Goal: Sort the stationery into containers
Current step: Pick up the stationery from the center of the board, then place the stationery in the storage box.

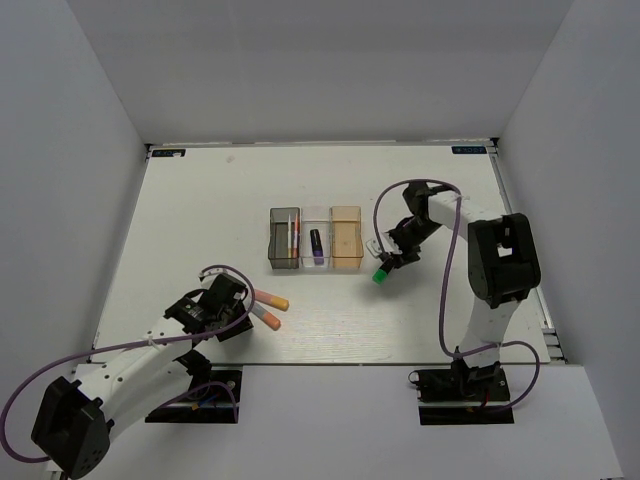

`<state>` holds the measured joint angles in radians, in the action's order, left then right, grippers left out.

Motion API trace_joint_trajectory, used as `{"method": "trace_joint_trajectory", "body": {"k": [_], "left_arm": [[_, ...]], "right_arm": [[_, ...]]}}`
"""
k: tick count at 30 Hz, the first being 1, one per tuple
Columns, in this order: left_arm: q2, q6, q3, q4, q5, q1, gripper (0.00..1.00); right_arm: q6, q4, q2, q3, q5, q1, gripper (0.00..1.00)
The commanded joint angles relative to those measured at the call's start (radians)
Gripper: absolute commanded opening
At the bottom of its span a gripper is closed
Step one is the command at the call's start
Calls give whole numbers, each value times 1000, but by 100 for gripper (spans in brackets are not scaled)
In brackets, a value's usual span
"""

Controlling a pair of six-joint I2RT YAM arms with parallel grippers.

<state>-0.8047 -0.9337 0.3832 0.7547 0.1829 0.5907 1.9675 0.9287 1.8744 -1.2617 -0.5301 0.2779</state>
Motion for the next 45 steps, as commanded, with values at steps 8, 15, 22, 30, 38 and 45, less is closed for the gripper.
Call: {"method": "trace_joint_trajectory", "body": {"k": [8, 15, 22, 30, 38, 45], "left_arm": [[10, -13, -6, -12, -10, -3, 50], [12, -10, -1, -9, -17, -3, 49], [30, -4, 2, -6, -16, -5, 49], [18, -8, 2, -51, -34, -3, 48], [-22, -13, 39, -54, -34, -3, 47], [-21, -51, 34, -55, -33, -5, 47]], "right_arm": [[151, 76, 81, -47, 100, 24, 54], [143, 174, 115, -42, 159, 44, 36], [110, 243, 49, 42, 194, 52, 0], [-260, 308, -236, 85, -201, 86, 0], [-1209, -179, -420, 68, -367, 222, 0], [-2094, -653, -241, -83, 62, 326, 0]]}}
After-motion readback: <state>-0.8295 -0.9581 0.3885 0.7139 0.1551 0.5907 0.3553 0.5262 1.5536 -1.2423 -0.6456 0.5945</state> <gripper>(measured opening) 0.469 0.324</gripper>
